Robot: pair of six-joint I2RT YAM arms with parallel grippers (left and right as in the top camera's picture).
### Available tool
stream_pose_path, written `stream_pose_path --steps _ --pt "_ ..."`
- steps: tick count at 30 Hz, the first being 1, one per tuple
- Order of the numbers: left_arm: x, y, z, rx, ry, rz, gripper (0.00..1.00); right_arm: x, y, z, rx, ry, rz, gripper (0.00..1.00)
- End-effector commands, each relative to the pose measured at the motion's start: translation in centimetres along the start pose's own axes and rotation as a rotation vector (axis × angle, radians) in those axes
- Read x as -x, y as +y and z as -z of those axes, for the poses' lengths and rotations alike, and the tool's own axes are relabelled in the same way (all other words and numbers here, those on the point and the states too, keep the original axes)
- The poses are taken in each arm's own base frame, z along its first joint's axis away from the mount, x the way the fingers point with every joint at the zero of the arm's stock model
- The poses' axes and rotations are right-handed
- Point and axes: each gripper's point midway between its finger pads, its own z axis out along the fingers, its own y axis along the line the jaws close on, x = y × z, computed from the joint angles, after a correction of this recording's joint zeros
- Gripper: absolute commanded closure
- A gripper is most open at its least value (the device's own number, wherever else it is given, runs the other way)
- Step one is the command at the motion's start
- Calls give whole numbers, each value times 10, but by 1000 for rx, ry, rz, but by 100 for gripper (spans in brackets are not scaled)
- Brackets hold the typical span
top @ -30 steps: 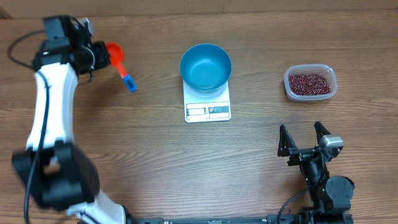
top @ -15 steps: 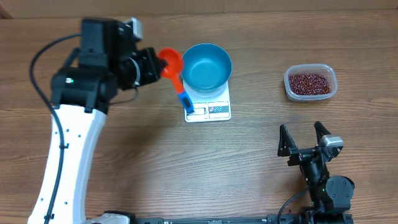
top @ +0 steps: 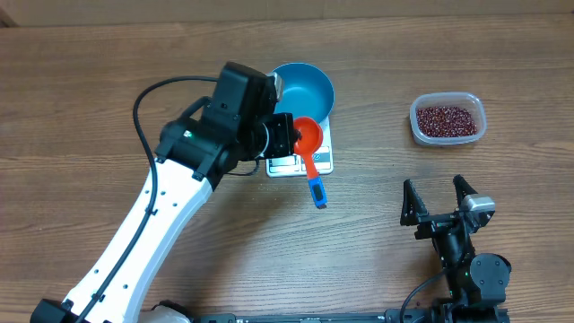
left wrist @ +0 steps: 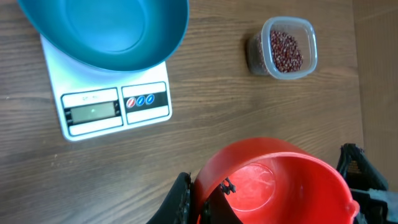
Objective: Scoop item into bowl and weigh 150g on scale
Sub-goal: 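Lift the red scoop with the left gripper toward the scale, then move the right gripper to the scoop's blue handle and grasp it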
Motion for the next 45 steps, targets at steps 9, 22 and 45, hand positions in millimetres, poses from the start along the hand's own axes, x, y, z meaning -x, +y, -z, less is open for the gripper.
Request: stream_pose_path --steps 9,22,45 --pt "-12 -23 -19 11 -37 -36 96 -2 0 0 1 -1 -3 0" --pt "-26 -35 -45 10 7 -57 96 -6 49 7 287 48 -132 0" --pt "-14 -42 -45 -12 -48 -67 96 5 69 16 392 74 -253 0"
